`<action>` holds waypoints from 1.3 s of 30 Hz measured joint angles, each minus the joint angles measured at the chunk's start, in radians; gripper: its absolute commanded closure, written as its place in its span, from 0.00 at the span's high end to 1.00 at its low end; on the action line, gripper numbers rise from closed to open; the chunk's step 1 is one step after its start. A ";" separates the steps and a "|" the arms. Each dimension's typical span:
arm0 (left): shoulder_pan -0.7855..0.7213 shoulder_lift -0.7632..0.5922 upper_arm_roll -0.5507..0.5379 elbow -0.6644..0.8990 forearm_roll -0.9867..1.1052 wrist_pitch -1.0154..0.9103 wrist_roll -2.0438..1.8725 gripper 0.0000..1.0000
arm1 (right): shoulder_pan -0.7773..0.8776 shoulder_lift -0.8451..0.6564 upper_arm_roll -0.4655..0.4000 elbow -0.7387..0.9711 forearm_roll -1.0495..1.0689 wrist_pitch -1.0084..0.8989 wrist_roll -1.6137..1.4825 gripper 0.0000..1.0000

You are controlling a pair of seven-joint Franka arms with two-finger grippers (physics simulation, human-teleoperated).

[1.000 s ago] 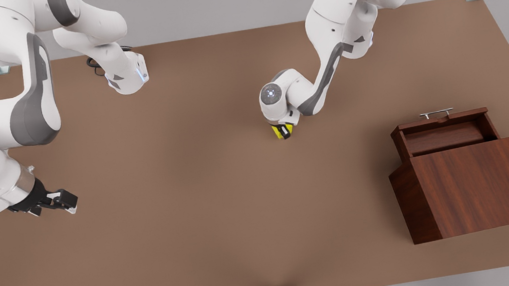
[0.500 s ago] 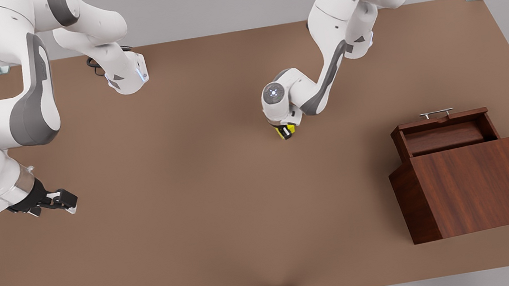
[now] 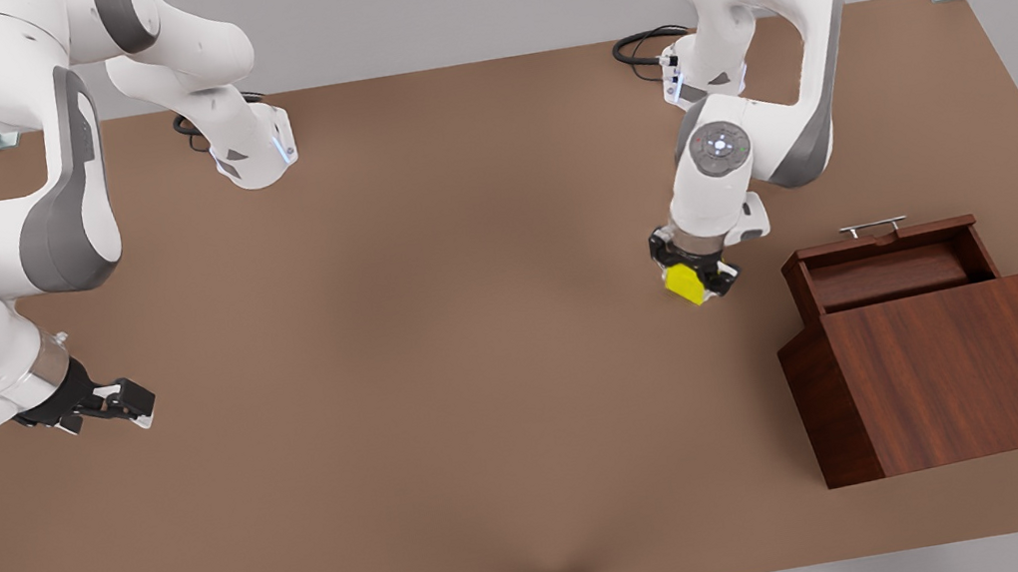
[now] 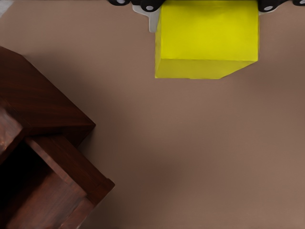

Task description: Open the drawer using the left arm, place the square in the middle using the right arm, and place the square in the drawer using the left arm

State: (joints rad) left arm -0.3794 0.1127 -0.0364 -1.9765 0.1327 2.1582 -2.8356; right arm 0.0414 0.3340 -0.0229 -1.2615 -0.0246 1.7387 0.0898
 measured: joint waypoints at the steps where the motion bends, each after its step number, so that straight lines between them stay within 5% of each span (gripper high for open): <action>1: 0.002 -0.023 0.016 0.002 0.000 -0.037 0.017 0.69 | 0.000 0.000 0.000 0.000 0.000 0.000 0.000 1.00; 10: 0.008 -0.049 0.257 0.098 -0.036 -0.240 0.113 0.70 | 0.000 0.000 0.000 0.000 0.001 0.000 -0.002 1.00; 16: 0.161 -0.009 0.268 0.082 -0.041 -0.267 0.154 0.70 | 0.000 0.000 0.000 0.000 0.001 0.001 -0.002 1.00; 39: 0.293 0.139 0.268 0.108 0.023 -0.224 0.256 0.70 | -0.001 0.005 0.000 0.000 0.002 0.001 -0.003 1.00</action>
State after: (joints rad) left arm -0.0861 0.2512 0.2316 -1.8684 0.1556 1.9340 -2.5795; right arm 0.0399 0.3387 -0.0230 -1.2615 -0.0231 1.7393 0.0865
